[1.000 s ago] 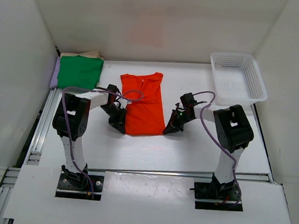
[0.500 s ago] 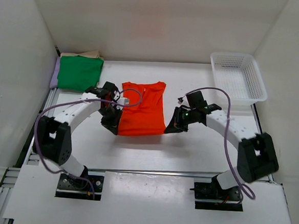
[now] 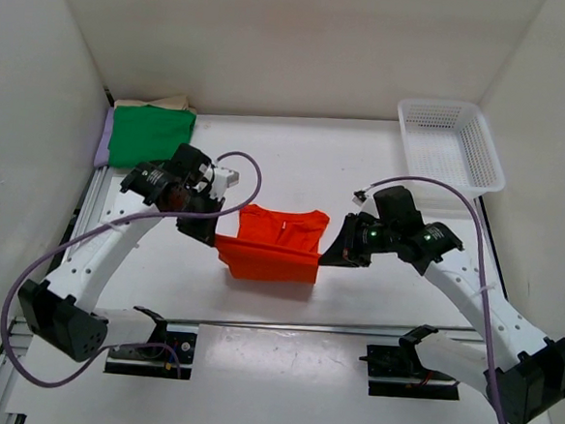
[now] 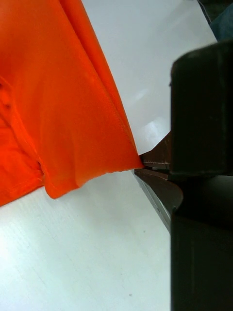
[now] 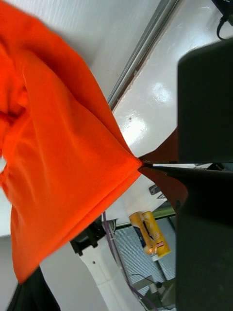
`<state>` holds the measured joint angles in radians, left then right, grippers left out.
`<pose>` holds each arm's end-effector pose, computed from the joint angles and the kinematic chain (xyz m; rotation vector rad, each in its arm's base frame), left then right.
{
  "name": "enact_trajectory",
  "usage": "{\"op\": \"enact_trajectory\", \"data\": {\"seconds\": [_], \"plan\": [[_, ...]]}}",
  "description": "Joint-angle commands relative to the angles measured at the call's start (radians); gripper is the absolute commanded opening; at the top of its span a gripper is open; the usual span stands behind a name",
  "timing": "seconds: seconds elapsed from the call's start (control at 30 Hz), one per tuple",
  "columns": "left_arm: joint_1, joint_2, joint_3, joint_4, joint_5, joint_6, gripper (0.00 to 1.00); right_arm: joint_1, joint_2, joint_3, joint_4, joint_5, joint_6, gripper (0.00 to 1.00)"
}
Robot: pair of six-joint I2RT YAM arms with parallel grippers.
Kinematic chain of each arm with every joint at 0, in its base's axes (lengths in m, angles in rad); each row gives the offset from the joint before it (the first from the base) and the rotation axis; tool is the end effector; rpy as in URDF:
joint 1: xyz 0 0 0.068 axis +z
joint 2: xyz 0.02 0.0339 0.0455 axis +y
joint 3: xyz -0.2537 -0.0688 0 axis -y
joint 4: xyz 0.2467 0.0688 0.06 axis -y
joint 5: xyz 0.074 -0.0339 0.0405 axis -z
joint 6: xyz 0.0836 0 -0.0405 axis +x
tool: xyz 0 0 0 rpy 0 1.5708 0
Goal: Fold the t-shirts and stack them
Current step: Fold the long partially folded tshirt into a neat square
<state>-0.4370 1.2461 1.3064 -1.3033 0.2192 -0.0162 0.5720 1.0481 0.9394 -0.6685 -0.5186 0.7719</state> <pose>0.2023 -0.1146 0.2814 0.6444 2.7697 -0.4105 0.1875 0.1700 0.2634 -0.0278 2.5838 1.2031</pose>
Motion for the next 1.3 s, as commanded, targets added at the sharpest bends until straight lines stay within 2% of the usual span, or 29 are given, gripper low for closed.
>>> {"op": "enact_trajectory", "data": {"seconds": [0.0,0.13,0.27,0.4,0.73,1.27], "plan": [[0.020,0.076,0.107,-0.128,-0.098,0.016,0.11,-0.009,0.029,0.059,-0.092,0.091,-0.006,0.00],[0.030,0.191,0.203,-0.114,-0.037,0.016,0.11,-0.044,0.121,0.101,-0.092,0.110,-0.049,0.00],[0.040,0.291,0.221,-0.096,0.052,0.016,0.11,-0.069,0.142,0.127,-0.092,0.121,-0.059,0.00],[0.084,0.372,0.246,-0.083,0.225,0.016,0.11,-0.087,0.142,0.137,-0.092,0.121,-0.049,0.00],[0.173,0.504,0.307,-0.044,0.285,0.016,0.11,-0.146,0.251,0.128,0.010,0.121,-0.020,0.00],[0.267,0.828,0.530,0.019,0.341,0.016,0.11,-0.238,0.676,0.400,0.086,0.123,0.040,0.00]]}}
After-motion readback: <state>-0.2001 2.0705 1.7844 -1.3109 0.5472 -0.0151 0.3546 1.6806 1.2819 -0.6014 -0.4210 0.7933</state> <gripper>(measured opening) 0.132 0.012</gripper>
